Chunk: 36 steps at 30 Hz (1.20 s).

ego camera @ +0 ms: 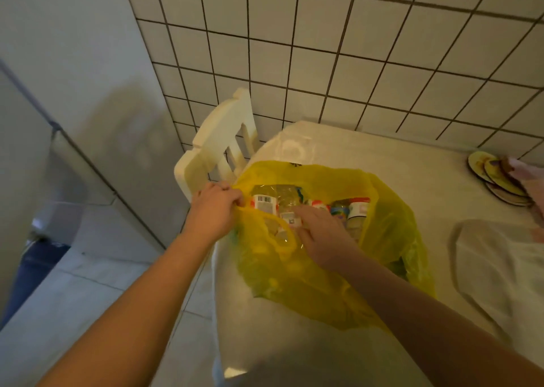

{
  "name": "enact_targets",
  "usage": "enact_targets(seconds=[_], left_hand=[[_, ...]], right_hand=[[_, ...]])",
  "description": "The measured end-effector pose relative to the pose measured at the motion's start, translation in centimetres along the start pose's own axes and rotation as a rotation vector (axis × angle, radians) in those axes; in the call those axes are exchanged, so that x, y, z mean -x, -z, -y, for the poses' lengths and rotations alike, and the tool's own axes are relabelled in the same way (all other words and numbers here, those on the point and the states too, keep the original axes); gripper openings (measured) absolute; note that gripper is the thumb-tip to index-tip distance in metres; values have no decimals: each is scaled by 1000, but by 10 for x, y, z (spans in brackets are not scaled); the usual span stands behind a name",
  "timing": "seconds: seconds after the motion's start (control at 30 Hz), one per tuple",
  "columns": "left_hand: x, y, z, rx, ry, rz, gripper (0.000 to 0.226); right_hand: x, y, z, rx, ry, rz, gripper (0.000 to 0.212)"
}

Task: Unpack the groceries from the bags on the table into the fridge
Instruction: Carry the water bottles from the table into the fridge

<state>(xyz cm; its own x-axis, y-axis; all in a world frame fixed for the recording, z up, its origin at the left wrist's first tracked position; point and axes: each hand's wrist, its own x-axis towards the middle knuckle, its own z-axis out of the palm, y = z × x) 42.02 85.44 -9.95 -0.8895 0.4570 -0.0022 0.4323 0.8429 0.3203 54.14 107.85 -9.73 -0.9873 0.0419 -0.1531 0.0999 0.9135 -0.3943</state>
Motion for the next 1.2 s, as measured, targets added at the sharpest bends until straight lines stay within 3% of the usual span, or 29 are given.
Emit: enact_targets(seconds=[0.2,0.3,0.37,0.43,0.5,0.57,0.63,0.77,0.9,1.03,1.2], left_hand=[[9,-11,19,46,242,127,26],[13,-20,10,139,370,198,46],[16,-22,0,169,429,96,59],[19,-19,-15,91,362,-122,54],[19,-15,-30,149,184,-251,40],[18,-15,-39,291,-7,-180,32],[19,-20,-41,275,-101,-51,28],[28,-32,-30,298,-122,-79,26],[36,-33,-17,338,-123,47,45],[35,-34,-5,310,-196,189,66],[30,-20,-4,260,-244,251,66]], right_hand=[[-15,-2,15,-71,63,27,49],[-21,-3,16,-70,70,43,47],[-24,0,17,-64,74,45,46],[-26,1,15,-55,66,50,47],[-26,2,11,-24,68,59,48],[-25,3,7,62,90,66,47],[-22,4,5,115,97,70,46],[-17,7,1,148,132,179,56],[-15,8,-9,263,190,254,71],[-14,1,-14,402,233,191,79],[-9,-12,-17,525,297,41,75]])
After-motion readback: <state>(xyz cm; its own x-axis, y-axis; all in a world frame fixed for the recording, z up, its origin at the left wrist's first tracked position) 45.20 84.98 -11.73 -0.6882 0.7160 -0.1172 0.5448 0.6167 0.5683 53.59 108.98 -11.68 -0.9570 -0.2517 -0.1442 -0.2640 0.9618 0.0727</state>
